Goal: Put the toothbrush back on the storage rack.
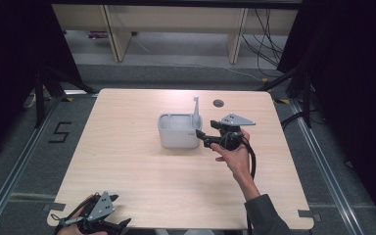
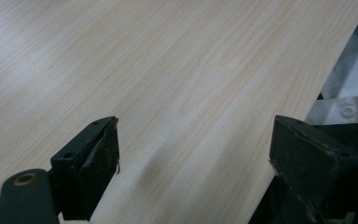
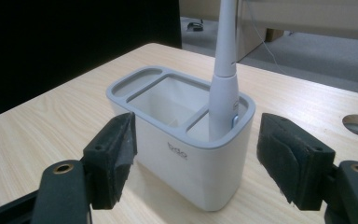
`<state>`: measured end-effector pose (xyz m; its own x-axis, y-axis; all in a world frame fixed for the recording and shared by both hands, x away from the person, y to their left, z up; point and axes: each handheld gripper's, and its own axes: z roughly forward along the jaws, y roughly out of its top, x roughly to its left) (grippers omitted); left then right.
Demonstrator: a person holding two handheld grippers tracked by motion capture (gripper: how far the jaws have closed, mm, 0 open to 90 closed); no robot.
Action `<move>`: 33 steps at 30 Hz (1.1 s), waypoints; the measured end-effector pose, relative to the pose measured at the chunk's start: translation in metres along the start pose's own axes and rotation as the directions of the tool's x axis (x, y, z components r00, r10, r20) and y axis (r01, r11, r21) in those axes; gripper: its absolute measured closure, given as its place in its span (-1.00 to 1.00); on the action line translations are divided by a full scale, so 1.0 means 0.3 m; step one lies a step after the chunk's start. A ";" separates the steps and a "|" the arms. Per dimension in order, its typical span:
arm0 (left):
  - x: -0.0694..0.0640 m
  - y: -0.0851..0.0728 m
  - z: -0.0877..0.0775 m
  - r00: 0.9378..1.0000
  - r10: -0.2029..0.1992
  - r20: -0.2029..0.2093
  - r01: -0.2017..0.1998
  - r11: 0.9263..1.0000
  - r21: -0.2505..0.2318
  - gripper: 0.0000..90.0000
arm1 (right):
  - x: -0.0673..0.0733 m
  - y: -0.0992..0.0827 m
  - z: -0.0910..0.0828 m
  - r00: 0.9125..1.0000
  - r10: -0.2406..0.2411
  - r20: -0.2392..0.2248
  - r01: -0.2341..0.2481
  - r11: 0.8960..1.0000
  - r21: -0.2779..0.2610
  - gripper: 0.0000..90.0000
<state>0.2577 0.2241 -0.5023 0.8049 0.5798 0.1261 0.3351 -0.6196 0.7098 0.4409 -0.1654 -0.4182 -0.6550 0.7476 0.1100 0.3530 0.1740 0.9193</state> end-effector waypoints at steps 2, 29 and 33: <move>-0.001 -0.001 -0.001 1.000 0.005 0.003 -0.005 1.000 0.007 -0.65 | 0.005 -0.003 -0.004 1.000 0.002 -0.011 -0.002 1.000 0.010 -0.35; 0.003 -0.001 0.000 1.000 0.007 -0.002 -0.007 1.000 0.015 -0.65 | 0.037 -0.078 -0.053 0.999 -0.012 -0.045 0.013 0.999 0.041 -0.39; 0.002 -0.002 0.000 1.000 0.010 -0.001 -0.010 1.000 0.020 -0.65 | 0.039 -0.094 -0.062 0.999 -0.027 -0.035 0.029 0.998 0.056 -0.40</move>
<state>0.2581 0.2249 -0.5027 0.8078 0.5741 0.1336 0.3368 -0.6356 0.6947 0.4109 -0.1734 -0.4360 -0.6870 0.7200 0.0981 0.3708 0.2313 0.8994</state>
